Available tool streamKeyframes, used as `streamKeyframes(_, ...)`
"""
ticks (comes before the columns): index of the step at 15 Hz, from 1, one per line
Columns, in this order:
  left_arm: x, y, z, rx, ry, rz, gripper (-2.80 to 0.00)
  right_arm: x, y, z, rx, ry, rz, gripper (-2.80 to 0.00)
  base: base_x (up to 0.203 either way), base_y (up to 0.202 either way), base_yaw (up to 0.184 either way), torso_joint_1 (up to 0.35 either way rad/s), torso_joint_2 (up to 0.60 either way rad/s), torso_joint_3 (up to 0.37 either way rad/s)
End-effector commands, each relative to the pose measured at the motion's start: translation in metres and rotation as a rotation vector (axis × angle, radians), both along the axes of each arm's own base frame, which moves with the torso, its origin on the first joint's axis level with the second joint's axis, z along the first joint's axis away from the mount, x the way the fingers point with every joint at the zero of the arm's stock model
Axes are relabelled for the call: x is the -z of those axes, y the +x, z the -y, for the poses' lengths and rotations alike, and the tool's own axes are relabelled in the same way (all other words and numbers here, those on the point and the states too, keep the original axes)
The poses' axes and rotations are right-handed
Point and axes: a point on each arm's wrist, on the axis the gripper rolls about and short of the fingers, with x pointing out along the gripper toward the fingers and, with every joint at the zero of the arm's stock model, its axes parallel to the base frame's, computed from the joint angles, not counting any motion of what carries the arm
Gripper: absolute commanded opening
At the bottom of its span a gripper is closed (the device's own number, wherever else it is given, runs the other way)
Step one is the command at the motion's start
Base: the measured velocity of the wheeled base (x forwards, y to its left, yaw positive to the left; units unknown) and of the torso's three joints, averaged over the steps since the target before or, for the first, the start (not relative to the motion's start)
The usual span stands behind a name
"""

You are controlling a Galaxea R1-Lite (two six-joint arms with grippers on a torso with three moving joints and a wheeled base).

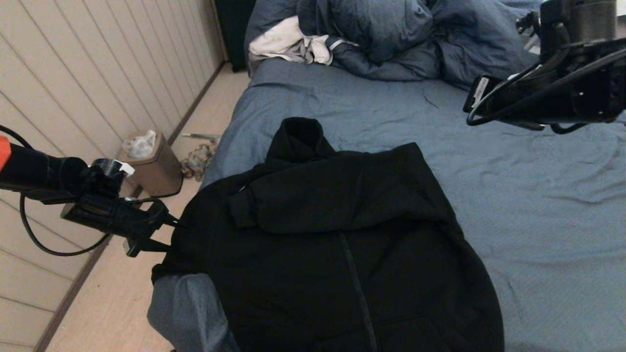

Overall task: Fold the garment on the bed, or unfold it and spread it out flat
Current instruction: Fold the black sweatshirt

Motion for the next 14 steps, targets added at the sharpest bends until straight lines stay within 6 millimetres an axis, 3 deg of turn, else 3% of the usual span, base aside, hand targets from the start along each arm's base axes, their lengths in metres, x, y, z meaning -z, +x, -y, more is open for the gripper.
streamKeyframes(1, -0.004, -0.001, 0.0, -0.003, -0.005, 0.004, -2.8, -0.002, 0.0, 0.0, 0.002, 0.001, -0.001, -2.8, 0.0, 0.0, 0.0, 0.0, 0.0, 0.0)
streamKeyframes(6, -0.021, -0.009, 0.001, -0.018, -0.009, 0.031, -2.8, 0.0, 0.0, -0.001, 0.001, -0.001, -0.009, -2.8, 0.0, 0.0, 0.0, 0.0, 0.0, 0.0)
streamKeyframes(10, -0.023, -0.009, 0.001, -0.019, -0.009, 0.038, -2.8, -0.001, 0.0, -0.002, -0.001, -0.001, -0.007, -2.8, 0.0, 0.0, 0.0, 0.0, 0.0, 0.0)
streamKeyframes(14, -0.055, -0.02, 0.003, -0.017, 0.022, 0.139, -2.8, 0.002, 0.0, -0.002, 0.0, -0.002, -0.017, -2.8, 0.0, 0.0, 0.0, 0.0, 0.0, 0.0)
